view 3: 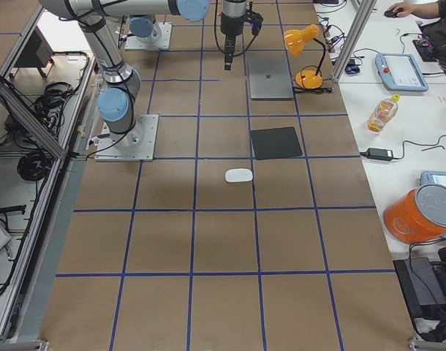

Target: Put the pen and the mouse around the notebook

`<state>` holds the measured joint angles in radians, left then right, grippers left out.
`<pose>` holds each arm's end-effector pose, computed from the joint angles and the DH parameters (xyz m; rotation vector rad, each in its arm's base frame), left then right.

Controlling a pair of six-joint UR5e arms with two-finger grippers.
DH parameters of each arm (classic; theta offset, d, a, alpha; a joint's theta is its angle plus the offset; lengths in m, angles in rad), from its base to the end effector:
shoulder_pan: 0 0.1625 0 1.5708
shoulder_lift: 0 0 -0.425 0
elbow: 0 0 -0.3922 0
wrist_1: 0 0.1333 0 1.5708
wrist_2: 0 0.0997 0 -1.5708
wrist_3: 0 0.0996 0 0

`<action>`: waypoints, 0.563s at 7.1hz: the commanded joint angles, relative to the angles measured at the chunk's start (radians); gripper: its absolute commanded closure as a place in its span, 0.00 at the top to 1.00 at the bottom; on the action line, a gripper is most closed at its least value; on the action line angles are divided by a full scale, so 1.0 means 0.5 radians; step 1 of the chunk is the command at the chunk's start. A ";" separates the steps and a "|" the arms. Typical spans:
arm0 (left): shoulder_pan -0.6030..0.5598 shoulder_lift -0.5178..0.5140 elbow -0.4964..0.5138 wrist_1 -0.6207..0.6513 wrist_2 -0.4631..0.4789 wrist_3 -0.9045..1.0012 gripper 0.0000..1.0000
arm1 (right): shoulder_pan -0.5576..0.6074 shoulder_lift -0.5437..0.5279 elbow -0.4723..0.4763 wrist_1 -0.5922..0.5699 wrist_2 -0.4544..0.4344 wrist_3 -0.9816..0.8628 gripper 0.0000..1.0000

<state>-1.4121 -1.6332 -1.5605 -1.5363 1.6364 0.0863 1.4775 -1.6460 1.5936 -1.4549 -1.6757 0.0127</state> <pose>-0.0436 -0.5297 0.4651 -0.1105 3.0764 0.0393 0.0801 -0.4624 0.5017 -0.1559 -3.0336 -0.1028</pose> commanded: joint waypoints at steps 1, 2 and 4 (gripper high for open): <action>0.264 0.011 -0.209 0.270 0.022 0.356 1.00 | -0.150 0.122 0.006 -0.123 -0.020 0.002 1.00; 0.411 -0.004 -0.387 0.533 0.022 0.610 1.00 | -0.318 0.181 0.006 -0.182 -0.014 -0.040 1.00; 0.688 -0.087 -0.786 1.161 0.004 0.983 1.00 | -0.521 0.279 0.006 -0.310 -0.020 -0.324 1.00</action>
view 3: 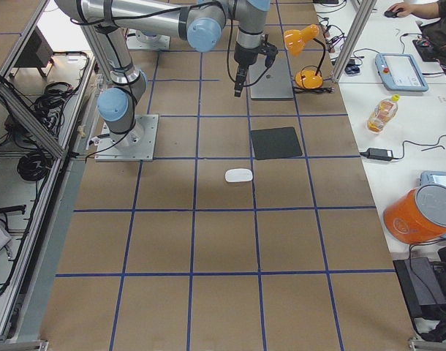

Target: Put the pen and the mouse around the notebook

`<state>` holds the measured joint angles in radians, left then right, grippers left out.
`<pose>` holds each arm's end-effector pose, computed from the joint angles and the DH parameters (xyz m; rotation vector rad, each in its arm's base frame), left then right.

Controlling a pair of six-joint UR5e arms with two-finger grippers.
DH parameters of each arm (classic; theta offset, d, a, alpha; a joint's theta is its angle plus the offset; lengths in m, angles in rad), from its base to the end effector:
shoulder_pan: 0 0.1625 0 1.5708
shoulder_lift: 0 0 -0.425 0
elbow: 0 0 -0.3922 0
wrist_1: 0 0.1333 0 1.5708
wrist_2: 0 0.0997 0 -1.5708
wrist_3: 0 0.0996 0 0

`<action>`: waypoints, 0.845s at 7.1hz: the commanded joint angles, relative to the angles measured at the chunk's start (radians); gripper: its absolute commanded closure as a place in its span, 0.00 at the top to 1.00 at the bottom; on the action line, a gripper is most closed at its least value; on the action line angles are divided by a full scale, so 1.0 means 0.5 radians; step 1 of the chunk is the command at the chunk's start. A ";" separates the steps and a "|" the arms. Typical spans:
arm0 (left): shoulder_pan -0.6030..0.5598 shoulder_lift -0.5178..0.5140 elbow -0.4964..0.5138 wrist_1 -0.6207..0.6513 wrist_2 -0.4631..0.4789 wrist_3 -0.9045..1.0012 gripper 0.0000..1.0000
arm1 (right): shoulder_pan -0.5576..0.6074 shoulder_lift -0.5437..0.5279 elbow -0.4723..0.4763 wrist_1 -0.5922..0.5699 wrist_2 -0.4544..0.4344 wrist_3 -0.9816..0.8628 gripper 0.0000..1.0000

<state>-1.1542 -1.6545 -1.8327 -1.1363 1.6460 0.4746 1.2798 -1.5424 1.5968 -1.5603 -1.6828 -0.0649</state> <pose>0.0924 -0.5197 0.3631 0.0829 3.0335 -0.0726 -0.0255 -0.5109 0.4608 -0.3375 -3.0214 -0.1273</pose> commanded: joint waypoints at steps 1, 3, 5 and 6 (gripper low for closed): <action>0.343 -0.099 -0.386 0.537 -0.040 0.484 1.00 | -0.224 0.133 0.003 -0.180 -0.006 -0.295 1.00; 0.495 -0.286 -0.507 0.643 -0.157 0.610 1.00 | -0.393 0.253 0.003 -0.308 0.000 -0.492 1.00; 0.495 -0.412 -0.495 0.689 -0.138 0.551 1.00 | -0.494 0.381 0.122 -0.693 -0.003 -0.774 1.00; 0.498 -0.449 -0.489 0.702 -0.141 0.518 1.00 | -0.546 0.400 0.263 -0.881 0.015 -0.912 1.00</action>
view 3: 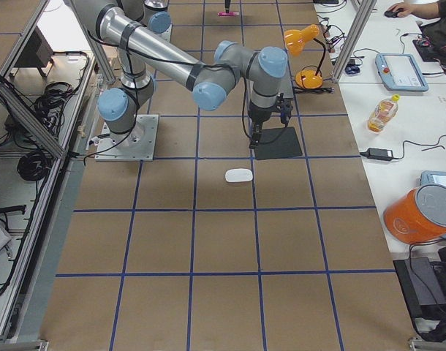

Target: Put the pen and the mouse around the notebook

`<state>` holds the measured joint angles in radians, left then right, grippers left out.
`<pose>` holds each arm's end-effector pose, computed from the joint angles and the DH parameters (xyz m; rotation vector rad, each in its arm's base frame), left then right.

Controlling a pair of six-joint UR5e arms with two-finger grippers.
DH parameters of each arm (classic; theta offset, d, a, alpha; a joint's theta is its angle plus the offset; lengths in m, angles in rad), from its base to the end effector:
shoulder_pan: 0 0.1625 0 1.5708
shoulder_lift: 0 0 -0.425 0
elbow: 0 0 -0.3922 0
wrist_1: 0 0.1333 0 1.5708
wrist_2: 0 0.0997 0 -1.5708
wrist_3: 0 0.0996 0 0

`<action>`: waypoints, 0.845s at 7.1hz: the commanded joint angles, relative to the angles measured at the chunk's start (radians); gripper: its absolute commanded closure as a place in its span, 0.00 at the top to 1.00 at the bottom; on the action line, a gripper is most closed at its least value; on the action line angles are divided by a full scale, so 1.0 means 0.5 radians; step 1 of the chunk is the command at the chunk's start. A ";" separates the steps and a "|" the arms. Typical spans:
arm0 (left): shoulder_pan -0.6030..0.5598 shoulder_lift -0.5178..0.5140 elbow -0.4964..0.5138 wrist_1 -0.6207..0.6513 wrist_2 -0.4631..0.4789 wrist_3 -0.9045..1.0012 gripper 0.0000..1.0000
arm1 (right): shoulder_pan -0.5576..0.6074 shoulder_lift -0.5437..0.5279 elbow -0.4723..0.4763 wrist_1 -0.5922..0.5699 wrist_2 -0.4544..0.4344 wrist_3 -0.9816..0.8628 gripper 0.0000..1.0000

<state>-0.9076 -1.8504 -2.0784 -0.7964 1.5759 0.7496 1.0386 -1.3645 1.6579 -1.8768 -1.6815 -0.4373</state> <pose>0.1986 -0.4699 0.1923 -0.1355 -3.1342 -0.0205 -0.1805 -0.5476 0.3673 -0.1451 -3.0337 -0.0615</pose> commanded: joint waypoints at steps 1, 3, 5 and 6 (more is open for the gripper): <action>0.008 -0.100 0.003 0.074 -0.001 -0.036 1.00 | -0.107 0.044 0.300 -0.429 0.025 -0.251 1.00; 0.014 -0.131 0.006 0.102 -0.001 -0.039 0.64 | -0.107 0.105 0.543 -0.746 0.028 -0.291 1.00; 0.014 -0.122 0.006 0.117 -0.001 -0.042 0.04 | -0.111 0.237 0.547 -0.820 0.034 -0.358 1.00; 0.014 -0.119 0.003 0.117 -0.001 -0.045 0.00 | -0.111 0.253 0.556 -0.821 0.034 -0.356 1.00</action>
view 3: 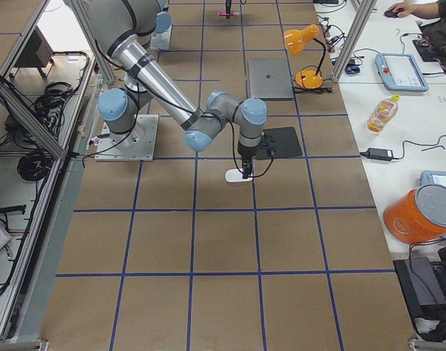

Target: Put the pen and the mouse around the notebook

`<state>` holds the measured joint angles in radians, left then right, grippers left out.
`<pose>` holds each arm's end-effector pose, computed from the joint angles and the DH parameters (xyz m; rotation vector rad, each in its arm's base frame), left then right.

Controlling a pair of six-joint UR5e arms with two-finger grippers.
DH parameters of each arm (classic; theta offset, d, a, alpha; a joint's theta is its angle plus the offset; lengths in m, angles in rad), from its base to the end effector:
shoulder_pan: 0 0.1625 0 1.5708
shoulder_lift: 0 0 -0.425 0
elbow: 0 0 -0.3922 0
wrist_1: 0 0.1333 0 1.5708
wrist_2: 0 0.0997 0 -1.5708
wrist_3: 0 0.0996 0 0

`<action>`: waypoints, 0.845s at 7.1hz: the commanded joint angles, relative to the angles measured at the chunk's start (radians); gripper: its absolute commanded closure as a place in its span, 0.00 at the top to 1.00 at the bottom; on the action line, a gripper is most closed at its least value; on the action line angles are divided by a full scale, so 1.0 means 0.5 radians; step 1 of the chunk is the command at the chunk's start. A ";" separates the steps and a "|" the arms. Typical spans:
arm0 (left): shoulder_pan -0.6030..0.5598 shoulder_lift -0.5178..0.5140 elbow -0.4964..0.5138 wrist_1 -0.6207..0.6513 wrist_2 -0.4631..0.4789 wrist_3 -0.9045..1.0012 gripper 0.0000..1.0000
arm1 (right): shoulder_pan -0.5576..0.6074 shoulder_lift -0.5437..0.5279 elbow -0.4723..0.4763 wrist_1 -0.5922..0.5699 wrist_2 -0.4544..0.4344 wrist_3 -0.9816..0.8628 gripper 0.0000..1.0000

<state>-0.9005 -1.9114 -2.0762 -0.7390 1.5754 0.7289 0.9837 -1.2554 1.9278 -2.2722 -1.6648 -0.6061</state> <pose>0.2067 -0.4746 0.1685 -0.0919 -3.1345 -0.0217 -0.1966 -0.5192 0.2260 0.0269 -3.0471 -0.0440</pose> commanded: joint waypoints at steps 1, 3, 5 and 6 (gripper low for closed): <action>-0.003 0.018 -0.002 0.002 0.000 0.000 0.00 | -0.001 0.081 0.013 -0.033 0.004 -0.021 1.00; -0.018 0.049 -0.002 -0.010 0.000 -0.064 0.00 | -0.016 0.133 0.013 -0.033 0.007 -0.027 1.00; -0.146 0.150 -0.005 -0.138 -0.067 -0.698 0.00 | -0.016 0.161 0.016 -0.030 0.007 -0.024 1.00; -0.332 0.226 -0.005 -0.242 -0.125 -1.180 0.00 | -0.013 0.164 0.019 -0.021 0.007 -0.024 1.00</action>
<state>-0.9746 -1.8427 -2.0781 -0.7997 1.5452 0.4203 0.9761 -1.1779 1.9361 -2.2868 -1.6613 -0.6186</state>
